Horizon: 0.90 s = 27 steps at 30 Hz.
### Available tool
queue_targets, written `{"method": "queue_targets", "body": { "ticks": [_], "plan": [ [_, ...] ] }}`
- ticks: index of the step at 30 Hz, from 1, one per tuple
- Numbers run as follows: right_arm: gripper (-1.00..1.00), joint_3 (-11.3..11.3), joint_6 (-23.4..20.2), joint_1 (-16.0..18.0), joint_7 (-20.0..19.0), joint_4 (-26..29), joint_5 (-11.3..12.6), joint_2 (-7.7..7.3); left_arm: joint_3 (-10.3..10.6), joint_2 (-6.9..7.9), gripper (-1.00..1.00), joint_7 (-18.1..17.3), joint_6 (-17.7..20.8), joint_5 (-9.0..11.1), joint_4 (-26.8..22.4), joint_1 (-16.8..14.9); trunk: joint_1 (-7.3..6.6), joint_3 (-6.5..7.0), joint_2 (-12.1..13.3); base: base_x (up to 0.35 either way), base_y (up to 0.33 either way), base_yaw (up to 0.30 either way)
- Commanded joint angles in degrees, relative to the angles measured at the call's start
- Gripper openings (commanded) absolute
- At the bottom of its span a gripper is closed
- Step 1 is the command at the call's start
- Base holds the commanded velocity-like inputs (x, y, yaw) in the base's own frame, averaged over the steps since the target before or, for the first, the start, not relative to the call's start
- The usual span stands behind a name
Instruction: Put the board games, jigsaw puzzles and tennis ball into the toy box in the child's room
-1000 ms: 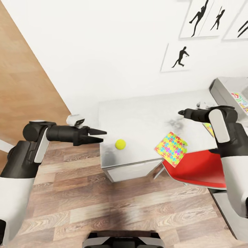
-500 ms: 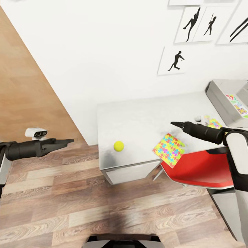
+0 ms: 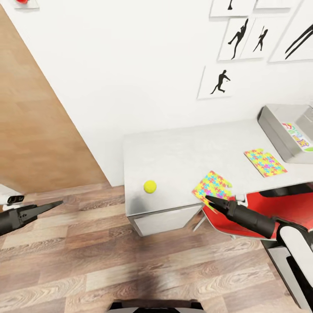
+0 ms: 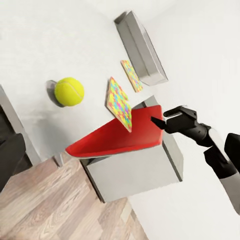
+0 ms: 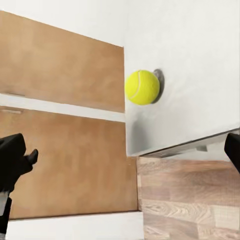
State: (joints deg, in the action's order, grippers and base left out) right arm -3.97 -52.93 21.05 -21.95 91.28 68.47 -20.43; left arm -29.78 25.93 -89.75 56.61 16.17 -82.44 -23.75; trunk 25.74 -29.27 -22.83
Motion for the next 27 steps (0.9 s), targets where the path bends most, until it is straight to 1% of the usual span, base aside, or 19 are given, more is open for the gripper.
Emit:
{"method": "queue_targets", "body": {
  "ticks": [1, 2, 3, 5, 6, 7, 9, 13, 15, 16, 18, 20, 27],
  "plan": [
    [1.00, 0.1, 2.0, -1.8, -2.9, 0.0, -0.3, 0.01, -0.8, -0.04, 1.00, -0.2, 0.5, -0.1, 0.1, 1.0, 0.04, 0.02, -0.1, 0.000, 0.000, 0.000],
    [1.00, 0.2, 3.1, -2.7, -4.2, 0.0, -0.3, 0.02, -1.1, -0.10, 1.00, -0.2, 0.5, -0.1, 0.3, 1.4, 0.04, 0.11, -0.1, 0.000, 0.000, 0.000],
    [1.00, 0.5, 4.9, -4.3, -6.5, 0.0, -0.3, 0.04, -1.6, -0.24, 1.00, -0.2, 0.4, -0.1, 0.9, 2.3, 0.04, 0.20, -0.1, 0.000, 0.000, 0.000],
    [1.00, 0.9, 6.6, -5.7, -8.2, 0.0, -0.4, 0.09, -1.8, -0.38, 1.00, -0.2, 0.3, -0.2, 1.8, 2.9, 0.04, 0.38, -0.1, 0.000, 0.000, 0.000],
    [1.00, 1.4, 8.1, -6.7, -9.6, 0.0, -0.4, 0.19, -2.0, -0.51, 1.00, -0.2, 0.2, -0.2, 3.0, 3.4, 0.04, 0.47, -0.1, 0.000, 0.000, 0.000],
    [1.00, 1.7, 8.8, -7.1, -10.0, 0.0, -0.4, 0.23, -2.0, -0.57, 1.00, -0.2, 0.1, -0.2, 3.7, 3.5, 0.04, 0.56, -0.1, 0.000, 0.000, 0.000],
    [1.00, 2.9, 11.2, -8.0, -11.2, 0.0, -0.4, 0.32, -2.3, -0.70, 1.00, -0.2, -1.5, -0.1, 6.3, 3.9, 0.04, 0.75, -0.1, 0.000, 0.000, 0.000],
    [1.00, 4.7, 13.8, -8.5, -11.8, 0.0, -0.4, 0.41, -2.8, -0.48, 1.00, -0.2, -3.7, 0.0, 8.4, 4.0, 0.04, 1.11, -0.1, 0.000, 0.000, 0.000],
    [1.00, 5.1, 14.7, -8.5, -11.9, 0.0, -0.4, 0.44, -3.3, -0.42, 1.00, -0.2, -4.0, 0.1, 8.6, 4.0, 0.04, 1.30, -0.1, 0.000, 0.000, 0.000],
    [1.00, 5.4, 15.6, -8.6, -12.0, 0.0, -0.4, 0.47, -3.9, -0.43, 1.00, -0.2, -4.2, 0.2, 8.8, 4.1, 0.04, 1.39, -0.1, 0.000, 0.000, 0.000],
    [1.00, 6.5, 17.4, -8.6, -12.0, -0.2, -0.5, 0.57, -4.7, -0.51, 1.00, -0.2, -4.6, 0.3, 8.9, 4.1, 0.04, 1.58, -0.1, 0.000, 0.000, 0.000],
    [1.00, 7.5, 18.8, -8.6, -12.1, -0.2, -0.8, 0.79, -5.0, -0.66, 1.00, -0.2, -4.8, 0.4, 9.0, 4.1, 0.04, 1.76, -0.1, 0.000, 0.000, 0.000],
    [1.00, 8.2, 20.0, -8.7, -12.1, -0.1, -0.9, 0.98, -5.2, -0.77, 1.00, -0.2, -4.9, 0.4, 9.0, 4.1, 0.04, 2.40, -0.1, 0.000, 0.000, 0.000]
  ]
}}
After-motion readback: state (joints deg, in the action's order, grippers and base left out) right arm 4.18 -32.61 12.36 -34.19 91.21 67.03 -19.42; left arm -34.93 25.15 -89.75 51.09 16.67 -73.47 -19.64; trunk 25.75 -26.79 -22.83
